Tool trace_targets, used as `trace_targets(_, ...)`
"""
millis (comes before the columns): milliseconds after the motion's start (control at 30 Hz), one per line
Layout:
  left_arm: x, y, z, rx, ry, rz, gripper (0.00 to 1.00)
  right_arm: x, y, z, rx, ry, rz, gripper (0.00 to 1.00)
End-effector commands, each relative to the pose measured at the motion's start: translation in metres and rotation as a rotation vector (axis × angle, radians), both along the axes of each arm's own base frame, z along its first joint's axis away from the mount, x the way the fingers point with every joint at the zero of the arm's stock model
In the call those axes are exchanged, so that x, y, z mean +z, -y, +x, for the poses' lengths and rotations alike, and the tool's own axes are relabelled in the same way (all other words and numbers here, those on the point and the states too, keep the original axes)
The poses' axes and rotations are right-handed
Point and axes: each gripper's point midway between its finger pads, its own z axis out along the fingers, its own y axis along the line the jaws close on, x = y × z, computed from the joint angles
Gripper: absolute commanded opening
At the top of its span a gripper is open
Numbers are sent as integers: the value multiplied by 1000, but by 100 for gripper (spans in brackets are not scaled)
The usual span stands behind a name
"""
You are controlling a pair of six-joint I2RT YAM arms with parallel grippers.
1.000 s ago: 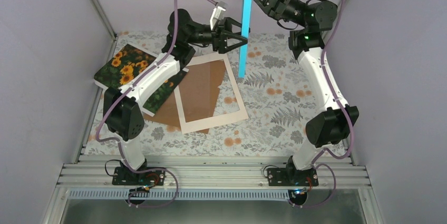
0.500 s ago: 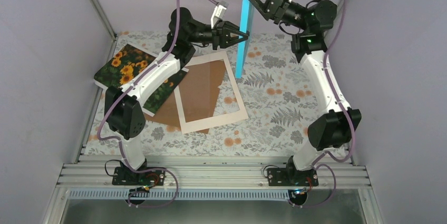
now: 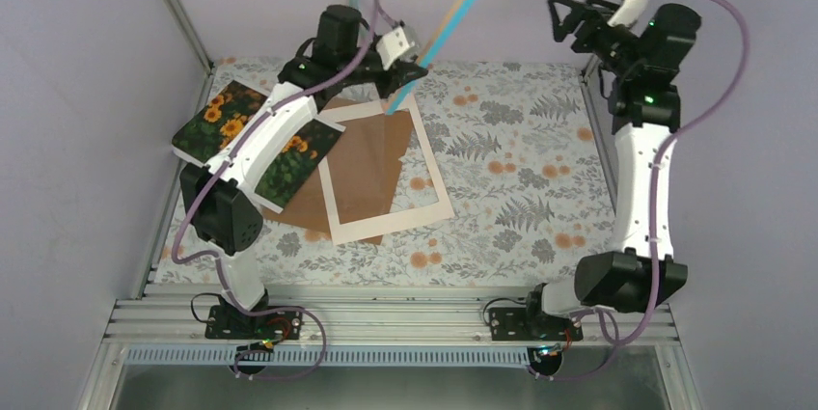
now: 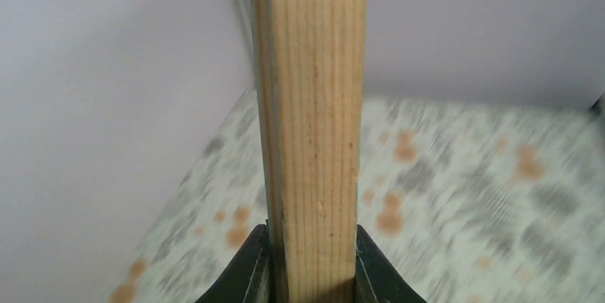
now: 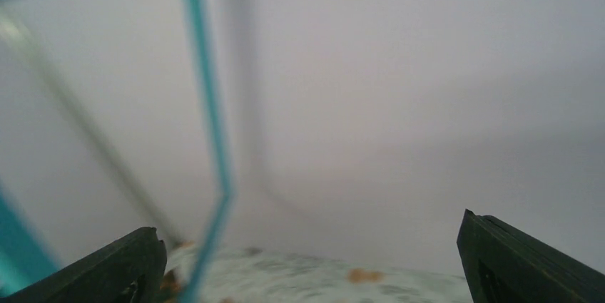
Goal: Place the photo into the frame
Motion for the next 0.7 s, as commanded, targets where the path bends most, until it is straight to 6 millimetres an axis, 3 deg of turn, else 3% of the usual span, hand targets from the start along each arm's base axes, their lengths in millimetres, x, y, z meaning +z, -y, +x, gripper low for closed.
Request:
trace_targets(0,-54,-33,8,81,361,444,2,14,70,-15,-387,25,-170,100)
trace_targets(167,-101,-61,5,77,552,711,2,39,84,-33,-484,93,-310,100)
trace_targets(267,-130,-74,-16,-27,706,834,2,41,62,-36,-356,126,-449,100)
trace_targets(367,-143,-79,-34,-112,833,905,2,32,36,-40,-183,119,-557,100)
trace_targets(433,-148,-79,-45,-165,883,936,2,16,20,-35,-108,76,-595,100)
trace_targets(500,-152,-77,-54,-218,914,968,2,-14,-2,-28,-46,-5,-642,100)
trace_targets(667,-166,-76,-69,-333,954,1049,2,-112,-50,-10,90,-247,-826,94)
